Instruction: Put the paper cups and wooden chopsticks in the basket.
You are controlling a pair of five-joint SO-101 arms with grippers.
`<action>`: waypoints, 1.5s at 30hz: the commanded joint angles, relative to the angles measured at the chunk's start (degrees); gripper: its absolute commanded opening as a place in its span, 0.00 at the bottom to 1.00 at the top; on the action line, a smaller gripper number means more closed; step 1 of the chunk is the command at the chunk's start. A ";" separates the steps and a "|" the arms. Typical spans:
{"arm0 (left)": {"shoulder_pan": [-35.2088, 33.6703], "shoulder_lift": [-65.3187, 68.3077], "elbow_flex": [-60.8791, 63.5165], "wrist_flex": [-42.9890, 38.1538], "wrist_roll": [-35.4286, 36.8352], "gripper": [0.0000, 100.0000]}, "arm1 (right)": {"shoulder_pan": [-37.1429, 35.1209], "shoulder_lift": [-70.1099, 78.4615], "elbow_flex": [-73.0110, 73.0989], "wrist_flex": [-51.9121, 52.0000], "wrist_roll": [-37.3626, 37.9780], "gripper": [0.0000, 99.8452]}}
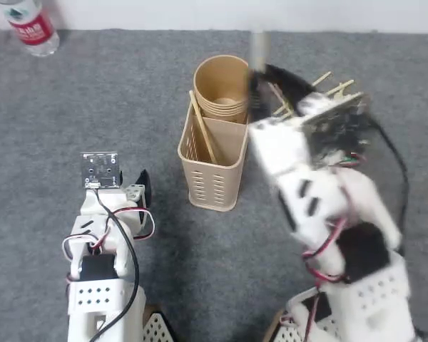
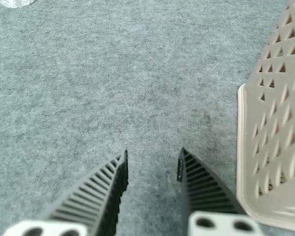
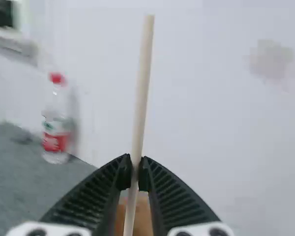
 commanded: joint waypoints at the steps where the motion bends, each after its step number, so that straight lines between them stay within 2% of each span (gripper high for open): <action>1: 0.18 -0.70 -0.31 0.09 -0.62 0.17 | -4.97 7.60 -1.58 -8.13 -1.14 0.01; 9: 0.26 -0.70 -0.13 -1.05 -0.62 0.17 | -5.85 18.77 -6.51 -8.84 -1.58 0.01; 16: 0.26 -0.62 -0.13 -1.32 -0.53 0.17 | -5.49 20.00 -6.51 -8.31 -1.32 0.01; 22: 0.26 -0.70 -0.13 -1.32 -0.53 0.17 | -5.85 18.33 -6.51 -3.74 -1.58 0.19; 27: 0.26 -0.70 -0.13 -1.23 -0.53 0.17 | -4.79 15.34 -6.33 -2.07 -1.23 0.13; 31: 0.26 -0.70 -0.13 -1.23 -0.53 0.17 | 1.89 12.00 -6.33 4.00 -1.23 0.13; 35: 0.09 -0.70 -0.13 -1.23 -0.53 0.17 | 16.40 12.62 -6.15 12.00 -1.67 0.12; 39: 0.26 -0.70 -0.13 -1.23 -0.53 0.17 | 29.41 20.00 -6.59 13.58 -2.37 0.13; 42: 0.26 -0.70 -0.13 -1.23 -0.53 0.17 | 33.80 26.68 -6.68 13.58 -5.54 0.13; 45: 0.26 -0.62 -0.13 -1.23 -0.53 0.17 | 33.98 32.57 -6.68 13.67 -6.51 0.13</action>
